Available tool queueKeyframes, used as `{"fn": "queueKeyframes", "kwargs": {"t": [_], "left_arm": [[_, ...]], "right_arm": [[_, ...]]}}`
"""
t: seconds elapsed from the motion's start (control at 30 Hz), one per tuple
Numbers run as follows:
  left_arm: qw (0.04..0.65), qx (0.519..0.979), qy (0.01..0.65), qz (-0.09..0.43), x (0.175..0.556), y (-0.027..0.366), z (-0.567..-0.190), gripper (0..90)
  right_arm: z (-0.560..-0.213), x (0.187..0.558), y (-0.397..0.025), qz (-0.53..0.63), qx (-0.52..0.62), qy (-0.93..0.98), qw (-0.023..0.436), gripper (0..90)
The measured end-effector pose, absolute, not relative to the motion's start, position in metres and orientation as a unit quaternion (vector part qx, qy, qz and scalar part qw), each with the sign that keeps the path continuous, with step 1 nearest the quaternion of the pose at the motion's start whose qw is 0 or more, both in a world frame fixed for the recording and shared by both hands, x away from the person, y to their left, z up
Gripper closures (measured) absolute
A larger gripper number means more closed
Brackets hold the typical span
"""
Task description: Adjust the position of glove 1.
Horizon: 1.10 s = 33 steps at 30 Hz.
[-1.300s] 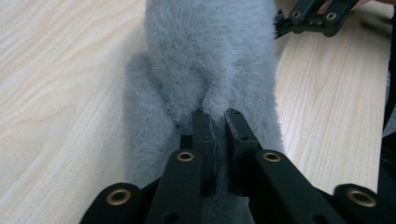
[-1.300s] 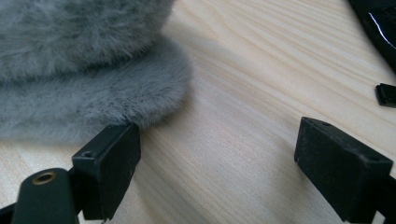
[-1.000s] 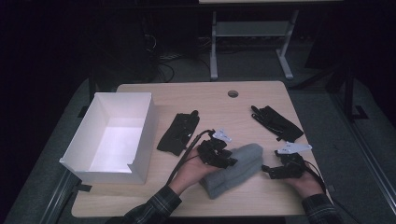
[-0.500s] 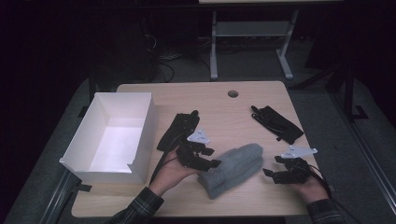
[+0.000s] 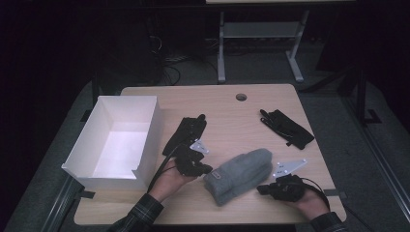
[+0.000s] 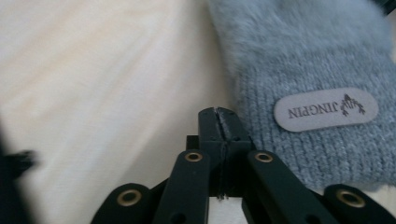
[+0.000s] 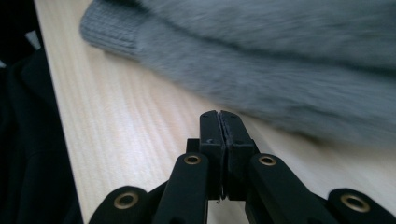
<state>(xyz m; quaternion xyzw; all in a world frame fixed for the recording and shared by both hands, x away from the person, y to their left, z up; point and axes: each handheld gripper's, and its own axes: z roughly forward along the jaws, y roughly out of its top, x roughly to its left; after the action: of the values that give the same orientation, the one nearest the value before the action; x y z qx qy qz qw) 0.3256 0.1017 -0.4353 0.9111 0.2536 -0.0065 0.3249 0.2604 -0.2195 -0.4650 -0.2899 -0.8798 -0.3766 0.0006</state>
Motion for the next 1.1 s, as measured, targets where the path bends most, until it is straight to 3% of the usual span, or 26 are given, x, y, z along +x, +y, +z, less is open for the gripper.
{"fn": "queueKeyframes", "kwargs": {"t": [0.37,0.53,0.63,0.8,1.1], "left_arm": [[0.369,0.895,0.243,-0.056,0.318,0.091,-0.427,88.8],[0.364,0.898,0.248,-0.023,0.321,0.094,-0.431,76.5],[0.355,0.901,0.25,-0.01,0.324,0.097,-0.436,76.6],[0.338,0.907,0.248,-0.03,0.326,0.099,-0.445,84.3],[0.342,0.908,0.239,-0.035,0.318,0.102,-0.444,84.2]], "right_arm": [[-0.469,0.263,-0.206,-0.378,-0.276,-0.884,0.001,86.7],[-0.467,0.263,-0.209,-0.381,-0.281,-0.88,-0.011,86.8],[-0.465,0.265,-0.212,-0.38,-0.291,-0.877,-0.026,89.4],[-0.467,0.268,-0.211,-0.372,-0.301,-0.877,-0.03,89.8],[-0.468,0.288,-0.187,-0.374,-0.285,-0.882,-0.041,90.0]]}}
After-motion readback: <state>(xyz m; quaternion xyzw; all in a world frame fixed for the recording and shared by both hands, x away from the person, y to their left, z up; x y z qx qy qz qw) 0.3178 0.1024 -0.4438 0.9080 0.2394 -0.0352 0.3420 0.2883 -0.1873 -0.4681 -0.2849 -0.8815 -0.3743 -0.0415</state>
